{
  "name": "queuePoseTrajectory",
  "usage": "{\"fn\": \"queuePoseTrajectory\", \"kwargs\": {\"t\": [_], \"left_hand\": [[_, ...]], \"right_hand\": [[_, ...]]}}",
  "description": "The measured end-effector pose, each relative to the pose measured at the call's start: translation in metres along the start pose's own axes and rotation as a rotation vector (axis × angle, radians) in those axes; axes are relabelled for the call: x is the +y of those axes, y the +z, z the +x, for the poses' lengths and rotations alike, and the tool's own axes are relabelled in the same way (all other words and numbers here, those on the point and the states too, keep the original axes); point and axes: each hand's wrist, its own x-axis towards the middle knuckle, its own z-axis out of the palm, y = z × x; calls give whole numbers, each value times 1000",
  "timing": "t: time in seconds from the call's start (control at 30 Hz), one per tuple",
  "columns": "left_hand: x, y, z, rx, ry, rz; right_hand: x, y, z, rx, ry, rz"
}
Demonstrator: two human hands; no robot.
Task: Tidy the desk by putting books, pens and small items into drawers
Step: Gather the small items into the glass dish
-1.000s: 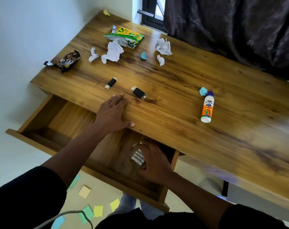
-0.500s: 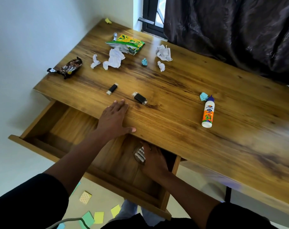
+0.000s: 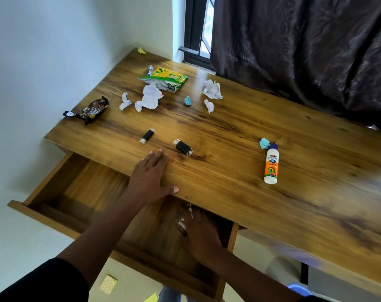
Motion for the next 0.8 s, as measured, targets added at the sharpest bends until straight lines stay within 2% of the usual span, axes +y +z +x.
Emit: {"fn": "queuePoseTrajectory", "kwargs": {"t": [0.13,0.2,0.27,0.37,0.53,0.7,0.8], "left_hand": [[-3,0,0,-7,10,13],[-2,-6,3,21,5,-40],[0,-15,7,99,-4,-138],[0,-29,20,283,-67,-238],[-16,-49,49,437,-157,-223],[-26,-57,69,449,-223,-186],[-32,-56,80,410,-265,-166]], "right_hand": [[-15,-22,-11,111,-169,18],[-23,-44,-9,137,-183,102],[-31,-71,-1,148,-178,165],[-36,-106,28,281,-118,221],[-28,-132,95,439,-41,173],[-20,-141,144,478,-3,108],[-21,-146,160,419,24,40]]}}
